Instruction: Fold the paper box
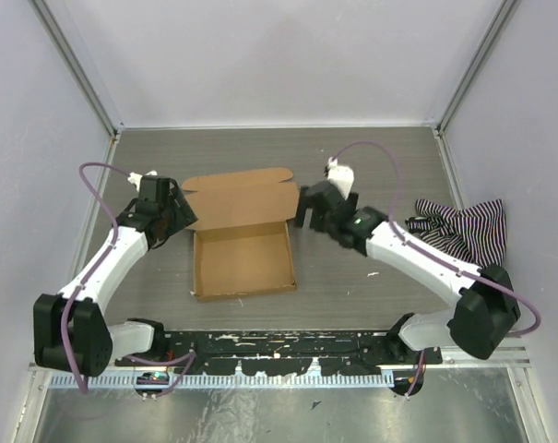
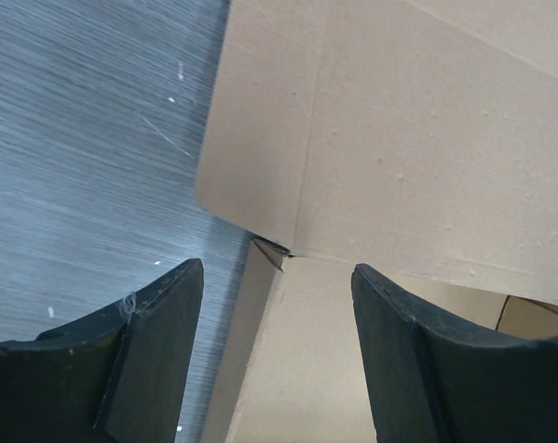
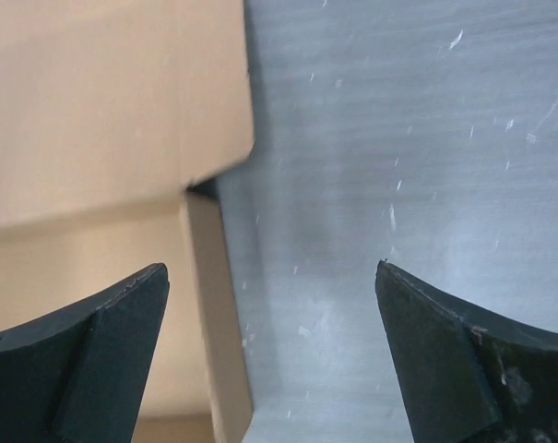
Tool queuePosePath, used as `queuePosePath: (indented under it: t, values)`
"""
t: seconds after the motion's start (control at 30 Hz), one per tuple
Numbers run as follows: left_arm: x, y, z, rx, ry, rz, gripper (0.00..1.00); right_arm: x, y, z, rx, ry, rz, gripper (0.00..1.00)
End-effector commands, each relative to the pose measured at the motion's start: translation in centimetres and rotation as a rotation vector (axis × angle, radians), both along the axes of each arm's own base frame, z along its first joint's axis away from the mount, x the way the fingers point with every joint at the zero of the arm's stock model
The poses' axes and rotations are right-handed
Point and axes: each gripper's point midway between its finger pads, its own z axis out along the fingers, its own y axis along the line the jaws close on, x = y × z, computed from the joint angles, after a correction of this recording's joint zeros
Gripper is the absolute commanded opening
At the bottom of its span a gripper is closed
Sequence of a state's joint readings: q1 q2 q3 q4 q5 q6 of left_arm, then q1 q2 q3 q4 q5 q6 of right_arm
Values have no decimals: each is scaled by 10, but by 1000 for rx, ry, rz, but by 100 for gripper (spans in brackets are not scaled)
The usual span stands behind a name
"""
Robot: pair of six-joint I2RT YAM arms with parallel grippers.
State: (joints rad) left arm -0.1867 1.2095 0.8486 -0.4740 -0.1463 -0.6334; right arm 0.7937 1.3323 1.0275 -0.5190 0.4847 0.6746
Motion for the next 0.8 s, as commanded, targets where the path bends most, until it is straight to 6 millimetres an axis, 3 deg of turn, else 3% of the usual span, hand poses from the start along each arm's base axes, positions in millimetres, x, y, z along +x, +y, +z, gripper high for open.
queuePosePath:
  t: [0.0, 0.1, 0.3, 0.5, 0.77]
  values:
    - [20, -18, 8, -97, -38, -49, 72, 61, -10, 12, 122, -32, 159, 97]
    - [22, -11, -7, -104, -3, -24, 72, 88, -2, 0, 215, 8, 266, 94]
    - [33, 6, -24, -189, 1, 40, 71, 124, 25, -19, 310, 70, 358, 89]
    - [44, 8, -39, -192, 31, 48, 69, 139, 49, -30, 384, 116, 420, 82]
    - [58, 0, -56, -223, 78, 25, 65, 147, 51, -50, 357, 178, 408, 78]
